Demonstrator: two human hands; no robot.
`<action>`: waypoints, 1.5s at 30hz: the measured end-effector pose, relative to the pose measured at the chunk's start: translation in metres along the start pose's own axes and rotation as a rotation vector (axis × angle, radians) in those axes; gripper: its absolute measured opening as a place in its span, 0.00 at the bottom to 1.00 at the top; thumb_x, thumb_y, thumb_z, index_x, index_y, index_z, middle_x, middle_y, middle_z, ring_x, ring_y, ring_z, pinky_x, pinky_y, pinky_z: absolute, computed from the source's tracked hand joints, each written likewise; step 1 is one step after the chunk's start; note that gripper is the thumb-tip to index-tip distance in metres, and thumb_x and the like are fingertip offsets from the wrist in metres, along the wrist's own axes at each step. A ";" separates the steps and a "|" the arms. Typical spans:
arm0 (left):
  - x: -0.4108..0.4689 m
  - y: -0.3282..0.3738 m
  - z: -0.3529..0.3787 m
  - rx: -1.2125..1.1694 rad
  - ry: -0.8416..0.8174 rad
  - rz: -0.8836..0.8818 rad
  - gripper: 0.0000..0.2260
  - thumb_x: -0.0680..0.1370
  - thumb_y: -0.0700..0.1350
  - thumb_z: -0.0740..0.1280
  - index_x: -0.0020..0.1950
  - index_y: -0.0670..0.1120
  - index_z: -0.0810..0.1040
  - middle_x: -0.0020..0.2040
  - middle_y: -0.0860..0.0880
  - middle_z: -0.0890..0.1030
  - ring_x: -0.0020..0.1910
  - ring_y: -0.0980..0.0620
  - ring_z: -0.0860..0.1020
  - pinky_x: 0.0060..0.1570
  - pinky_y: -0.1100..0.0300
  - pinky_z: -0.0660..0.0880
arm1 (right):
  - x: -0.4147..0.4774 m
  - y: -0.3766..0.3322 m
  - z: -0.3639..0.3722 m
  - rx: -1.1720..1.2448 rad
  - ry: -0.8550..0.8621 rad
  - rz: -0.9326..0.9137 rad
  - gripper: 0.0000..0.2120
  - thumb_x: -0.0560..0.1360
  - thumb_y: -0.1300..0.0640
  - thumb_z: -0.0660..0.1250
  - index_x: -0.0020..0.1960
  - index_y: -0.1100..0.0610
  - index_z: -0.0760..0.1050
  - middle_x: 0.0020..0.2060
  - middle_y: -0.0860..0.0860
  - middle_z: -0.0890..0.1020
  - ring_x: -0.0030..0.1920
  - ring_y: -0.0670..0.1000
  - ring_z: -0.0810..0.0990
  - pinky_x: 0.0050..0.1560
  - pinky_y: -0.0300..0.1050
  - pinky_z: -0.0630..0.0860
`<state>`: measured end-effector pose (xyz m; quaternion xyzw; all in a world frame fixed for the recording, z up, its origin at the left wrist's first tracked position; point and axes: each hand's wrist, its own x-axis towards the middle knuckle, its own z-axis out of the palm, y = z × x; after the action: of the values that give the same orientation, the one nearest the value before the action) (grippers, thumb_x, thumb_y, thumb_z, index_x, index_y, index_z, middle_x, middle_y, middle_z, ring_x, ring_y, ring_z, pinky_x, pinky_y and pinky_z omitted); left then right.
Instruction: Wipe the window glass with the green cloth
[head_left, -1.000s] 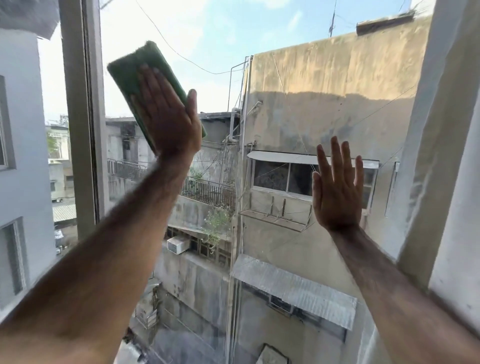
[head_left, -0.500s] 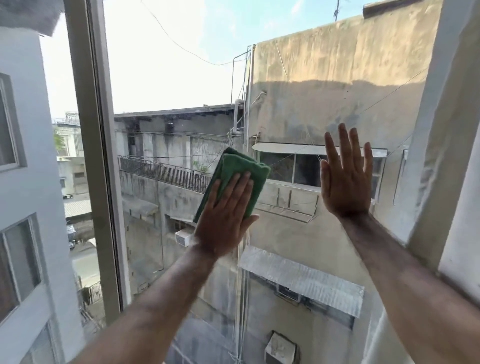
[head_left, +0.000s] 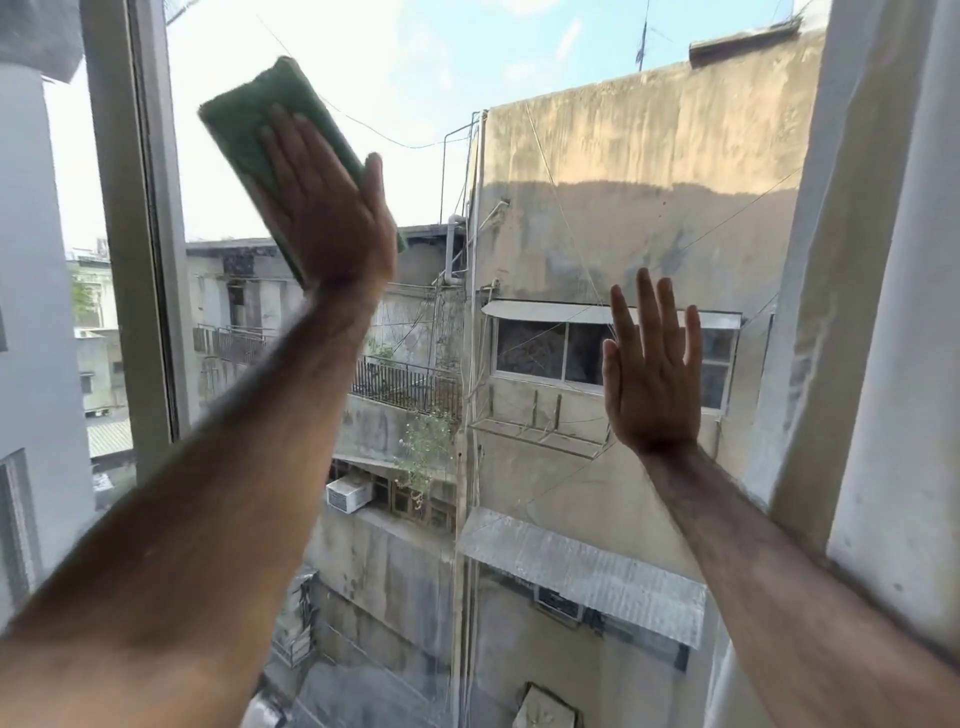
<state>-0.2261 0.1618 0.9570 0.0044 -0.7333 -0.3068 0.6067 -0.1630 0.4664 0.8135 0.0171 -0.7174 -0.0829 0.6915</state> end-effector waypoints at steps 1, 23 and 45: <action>-0.007 0.028 0.004 -0.013 -0.005 0.049 0.36 0.85 0.63 0.42 0.84 0.38 0.52 0.85 0.40 0.54 0.85 0.42 0.52 0.82 0.41 0.50 | 0.001 0.002 0.000 -0.006 0.004 -0.003 0.26 0.90 0.50 0.48 0.87 0.54 0.57 0.87 0.57 0.59 0.88 0.59 0.56 0.86 0.66 0.56; -0.112 -0.139 -0.006 0.114 -0.108 0.221 0.32 0.87 0.58 0.50 0.84 0.36 0.52 0.84 0.37 0.55 0.84 0.39 0.53 0.82 0.39 0.54 | -0.002 -0.002 -0.002 0.001 -0.015 0.010 0.26 0.90 0.52 0.52 0.87 0.55 0.58 0.87 0.58 0.59 0.88 0.59 0.56 0.86 0.68 0.57; -0.130 -0.082 0.025 0.090 -0.006 0.317 0.37 0.84 0.64 0.50 0.84 0.39 0.54 0.84 0.39 0.58 0.84 0.41 0.55 0.81 0.37 0.56 | -0.002 0.001 0.001 0.014 0.013 0.006 0.26 0.90 0.51 0.51 0.87 0.54 0.60 0.87 0.57 0.61 0.88 0.59 0.57 0.85 0.67 0.59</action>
<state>-0.2440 0.1560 0.8021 -0.0849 -0.7397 -0.1741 0.6444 -0.1634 0.4678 0.8114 0.0203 -0.7134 -0.0754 0.6964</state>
